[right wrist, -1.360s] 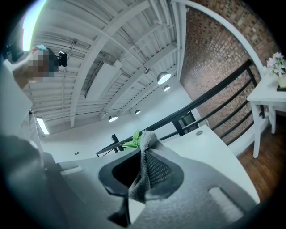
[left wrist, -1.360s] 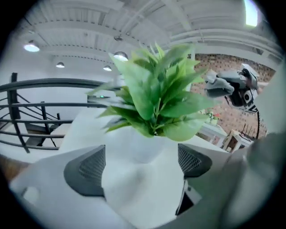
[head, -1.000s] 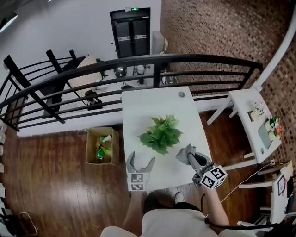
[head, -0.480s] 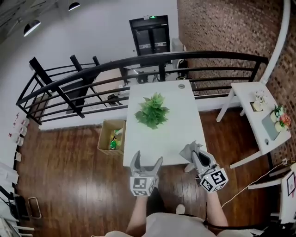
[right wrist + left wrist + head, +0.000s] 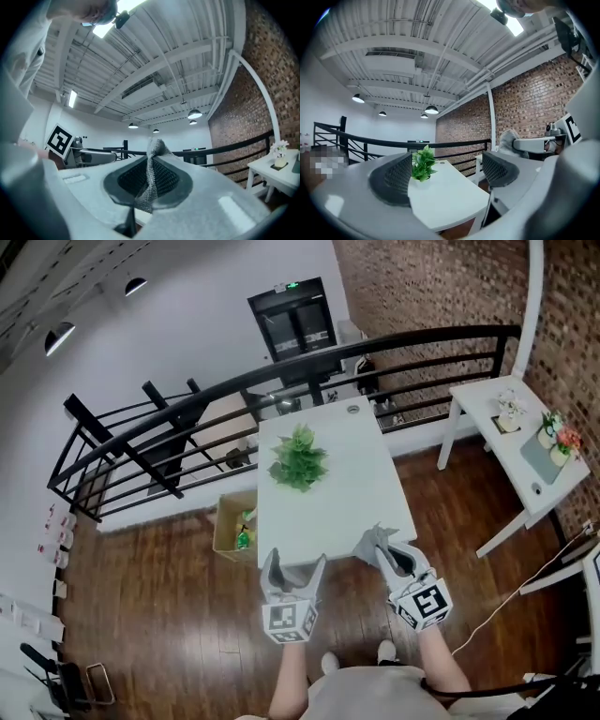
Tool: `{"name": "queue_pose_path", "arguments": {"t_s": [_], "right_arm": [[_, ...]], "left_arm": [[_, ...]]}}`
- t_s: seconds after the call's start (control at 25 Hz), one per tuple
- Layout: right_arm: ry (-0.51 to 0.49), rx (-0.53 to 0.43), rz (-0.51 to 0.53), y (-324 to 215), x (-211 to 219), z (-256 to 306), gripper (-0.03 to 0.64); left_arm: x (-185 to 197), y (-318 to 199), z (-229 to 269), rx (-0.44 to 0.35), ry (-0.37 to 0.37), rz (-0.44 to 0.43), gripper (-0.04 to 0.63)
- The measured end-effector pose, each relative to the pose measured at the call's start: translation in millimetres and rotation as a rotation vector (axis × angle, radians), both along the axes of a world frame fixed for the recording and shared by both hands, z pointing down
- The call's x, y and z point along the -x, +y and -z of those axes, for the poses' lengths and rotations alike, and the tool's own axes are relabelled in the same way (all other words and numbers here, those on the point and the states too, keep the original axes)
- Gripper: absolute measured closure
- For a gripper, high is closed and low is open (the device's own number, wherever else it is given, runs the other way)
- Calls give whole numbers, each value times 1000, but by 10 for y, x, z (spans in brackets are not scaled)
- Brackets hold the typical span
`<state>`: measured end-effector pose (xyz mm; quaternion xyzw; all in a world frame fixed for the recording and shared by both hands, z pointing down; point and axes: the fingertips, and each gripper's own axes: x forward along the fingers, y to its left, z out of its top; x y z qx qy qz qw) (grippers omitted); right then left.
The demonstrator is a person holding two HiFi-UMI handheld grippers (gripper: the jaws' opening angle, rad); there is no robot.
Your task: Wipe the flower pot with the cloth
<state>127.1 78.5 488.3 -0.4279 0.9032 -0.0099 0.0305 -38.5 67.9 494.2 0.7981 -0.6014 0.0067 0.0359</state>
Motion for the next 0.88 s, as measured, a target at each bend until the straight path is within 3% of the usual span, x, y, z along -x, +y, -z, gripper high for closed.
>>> {"name": "queue_pose_path", "arguments": {"t_s": [0.24,0.48,0.88], "right_arm": [[5,-21,-23,114,220,231,601],[27,-33,29,335,656,260,601],[51,-39,0,459,868,317,601]], "left_arm": [[92,202,73,-21,-31,-48,120],[550,406,-12,26,78,-4,129],[839,603,60,-3,65,-10,129]]}}
